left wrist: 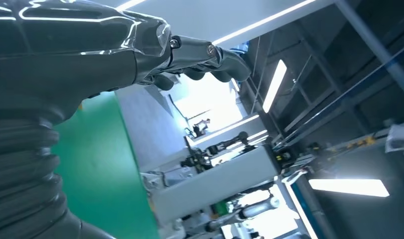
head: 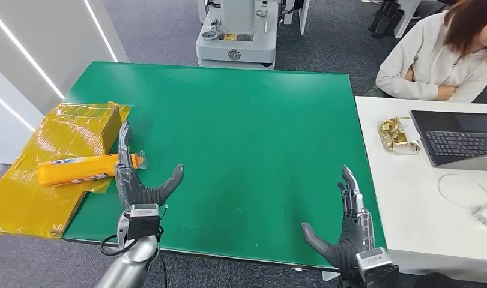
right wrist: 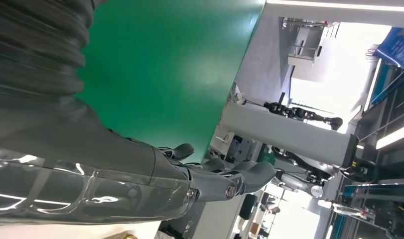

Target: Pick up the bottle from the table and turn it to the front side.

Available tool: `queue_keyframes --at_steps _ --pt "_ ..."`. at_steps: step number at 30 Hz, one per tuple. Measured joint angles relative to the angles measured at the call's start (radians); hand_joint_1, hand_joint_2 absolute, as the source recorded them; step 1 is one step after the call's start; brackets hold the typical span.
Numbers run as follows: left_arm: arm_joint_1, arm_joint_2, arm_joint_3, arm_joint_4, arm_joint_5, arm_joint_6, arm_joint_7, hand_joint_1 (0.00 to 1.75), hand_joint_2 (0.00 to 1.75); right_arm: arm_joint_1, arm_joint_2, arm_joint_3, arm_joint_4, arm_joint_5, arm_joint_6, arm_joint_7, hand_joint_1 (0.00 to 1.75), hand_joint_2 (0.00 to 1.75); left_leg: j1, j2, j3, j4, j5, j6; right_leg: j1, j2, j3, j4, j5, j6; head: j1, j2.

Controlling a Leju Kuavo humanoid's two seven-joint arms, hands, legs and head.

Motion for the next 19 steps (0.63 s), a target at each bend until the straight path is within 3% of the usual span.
queue_keyframes --at_steps 2,6,9,13,19 --pt "-0.002 -0.001 -0.023 -0.021 0.073 -0.064 0.0 0.0 1.75 0.008 0.001 0.001 -0.001 -0.019 -0.021 -0.006 0.0 1.75 0.0 0.0 0.0 0.0 0.0 0.0 0.0 -0.001 0.0 0.0 0.0 0.0 0.0 0.0" --pt "0.009 -0.01 -0.056 -0.026 0.285 -0.323 0.031 0.0 1.75 0.048 0.017 0.001 -0.022 -0.087 -0.08 -0.027 0.0 1.75 0.0 0.0 0.0 0.0 0.0 0.0 0.0 -0.001 0.0 0.0 -0.001 0.0 0.0 0.0" --pt "0.034 -0.013 -0.061 -0.024 0.386 -0.452 0.07 0.0 1.75 0.088 0.034 0.0 -0.046 -0.124 -0.118 -0.037 0.0 1.75 0.0 0.001 0.0 0.0 -0.001 -0.001 0.0 0.001 0.0 0.0 -0.001 0.0 0.0 0.0" --pt "0.061 -0.007 -0.06 -0.011 0.427 -0.525 0.082 0.0 1.75 0.123 0.045 0.0 -0.055 -0.155 -0.147 -0.054 0.0 1.75 0.0 0.001 0.0 0.0 -0.002 -0.001 0.0 0.001 0.0 0.0 -0.002 0.0 0.0 0.0" --pt "0.062 0.0 -0.053 0.009 0.434 -0.55 0.078 0.0 1.75 0.152 0.046 0.012 -0.054 -0.177 -0.181 -0.085 0.0 1.75 0.0 0.0 0.0 -0.001 -0.002 -0.001 0.0 0.001 0.0 0.0 -0.002 0.0 0.0 0.0"
